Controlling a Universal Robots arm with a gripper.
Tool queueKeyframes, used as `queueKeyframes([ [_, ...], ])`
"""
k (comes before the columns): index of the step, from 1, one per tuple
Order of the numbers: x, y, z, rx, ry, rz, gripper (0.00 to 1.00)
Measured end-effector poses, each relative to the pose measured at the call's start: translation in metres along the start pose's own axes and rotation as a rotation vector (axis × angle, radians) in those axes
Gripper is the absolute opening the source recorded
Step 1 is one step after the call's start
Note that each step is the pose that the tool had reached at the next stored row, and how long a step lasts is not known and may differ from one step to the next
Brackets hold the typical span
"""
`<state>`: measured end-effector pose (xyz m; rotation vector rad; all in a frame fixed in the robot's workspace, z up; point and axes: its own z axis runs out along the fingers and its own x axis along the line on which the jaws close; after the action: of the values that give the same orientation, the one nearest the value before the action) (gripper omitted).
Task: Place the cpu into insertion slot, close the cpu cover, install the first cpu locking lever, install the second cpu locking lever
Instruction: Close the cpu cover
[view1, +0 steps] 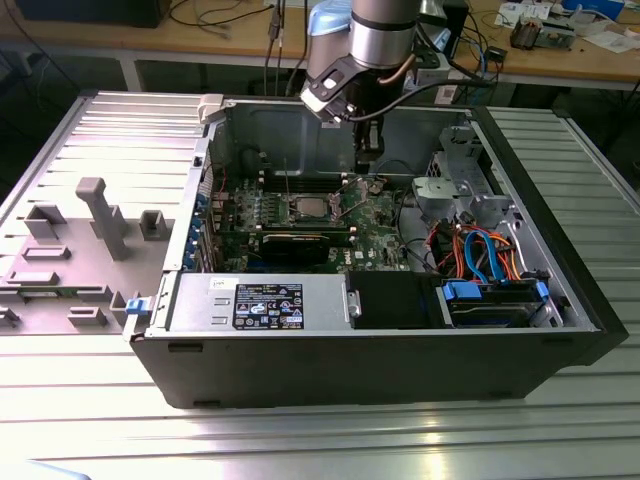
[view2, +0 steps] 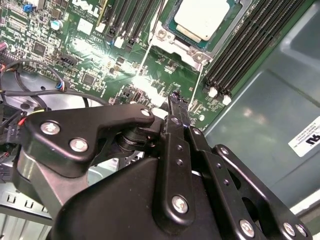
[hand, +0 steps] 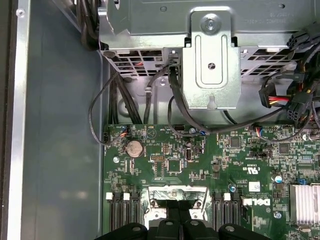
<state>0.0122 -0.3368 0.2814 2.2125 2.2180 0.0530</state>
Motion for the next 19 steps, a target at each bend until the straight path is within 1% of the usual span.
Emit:
queueKeyframes([
  [2,0.0001,0.0038,0.0041,0.0,-0.0004,0.0,0.11],
  [3,0.0002,0.0084,0.006,0.0003,-0.001,0.0,0.11],
  [4,0.0006,0.0149,0.0074,0.002,-0.0012,0.0,0.11],
  [6,0.0009,0.0222,0.0088,0.0059,-0.0011,0.0,0.11],
  [7,0.0013,0.0282,0.01,0.0125,-0.0013,0.0,0.11],
  [8,0.0016,0.0317,0.0118,0.0202,-0.0014,0.0,0.11],
  [10,0.0017,0.0346,0.0152,0.0287,-0.0012,-0.005,0.11],
  [11,0.0017,0.0355,0.0179,0.0323,-0.0012,-0.009,0.11],
  [14,0.0016,0.0365,0.0231,0.0336,-0.0011,-0.012,0.11],
  [15,0.0015,0.0377,0.0279,0.0346,-0.0012,-0.012,0.11],
  [16,0.0014,0.0376,0.0327,0.0362,-0.001,-0.012,0.11],
  [17,0.0014,0.0373,0.0336,0.0364,-0.0008,-0.013,0.11],
  [19,0.0014,0.034,0.0335,0.0365,-0.0003,-0.013,0.11],
])
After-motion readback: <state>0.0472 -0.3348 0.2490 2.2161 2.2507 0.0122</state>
